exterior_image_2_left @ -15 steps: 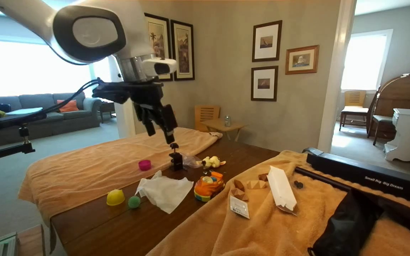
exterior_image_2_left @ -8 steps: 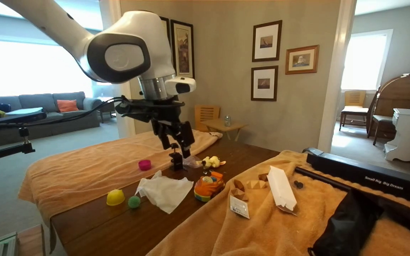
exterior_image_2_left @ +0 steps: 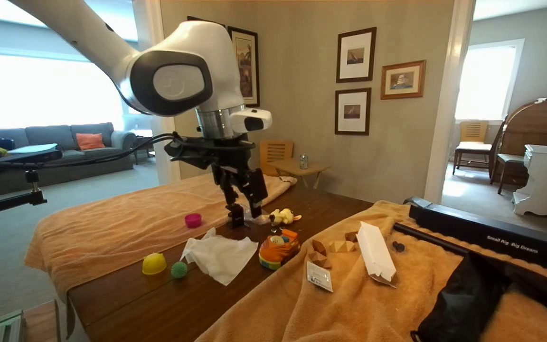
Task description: Move the toy car on the table
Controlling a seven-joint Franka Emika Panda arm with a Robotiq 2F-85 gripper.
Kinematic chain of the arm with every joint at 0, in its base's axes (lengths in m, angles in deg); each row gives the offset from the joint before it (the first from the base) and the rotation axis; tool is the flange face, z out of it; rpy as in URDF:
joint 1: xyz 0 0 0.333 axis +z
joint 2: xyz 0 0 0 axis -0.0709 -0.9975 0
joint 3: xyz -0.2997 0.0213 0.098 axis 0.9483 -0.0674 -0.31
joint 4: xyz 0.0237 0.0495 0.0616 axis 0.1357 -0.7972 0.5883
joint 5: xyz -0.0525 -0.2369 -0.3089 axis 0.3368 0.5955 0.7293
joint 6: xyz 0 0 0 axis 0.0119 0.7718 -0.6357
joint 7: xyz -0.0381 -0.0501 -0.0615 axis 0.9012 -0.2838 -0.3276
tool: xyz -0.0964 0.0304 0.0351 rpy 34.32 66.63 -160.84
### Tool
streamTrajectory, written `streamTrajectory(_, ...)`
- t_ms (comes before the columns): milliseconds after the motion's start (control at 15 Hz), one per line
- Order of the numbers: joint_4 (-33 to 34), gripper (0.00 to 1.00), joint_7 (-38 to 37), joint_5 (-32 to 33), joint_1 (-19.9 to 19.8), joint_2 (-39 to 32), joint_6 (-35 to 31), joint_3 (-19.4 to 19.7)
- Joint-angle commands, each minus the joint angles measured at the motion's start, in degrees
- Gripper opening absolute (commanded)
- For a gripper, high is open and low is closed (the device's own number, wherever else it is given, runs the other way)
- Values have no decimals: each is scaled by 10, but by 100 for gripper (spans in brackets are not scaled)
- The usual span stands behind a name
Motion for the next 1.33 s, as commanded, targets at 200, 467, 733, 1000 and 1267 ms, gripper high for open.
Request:
streamTrajectory(200,113,100,-17,-20,-11,-120,17,4)
streamTrajectory(467,159,100,37,-53,-4,-181,44,-9)
streamTrajectory(733,197,100,76,-78,-8,-230,52,-32)
streamTrajectory(1000,228,100,69,-52,-10,-264,54,-39)
streamTrajectory(1267,244,100,60,-31,-8,-290,44,-37)
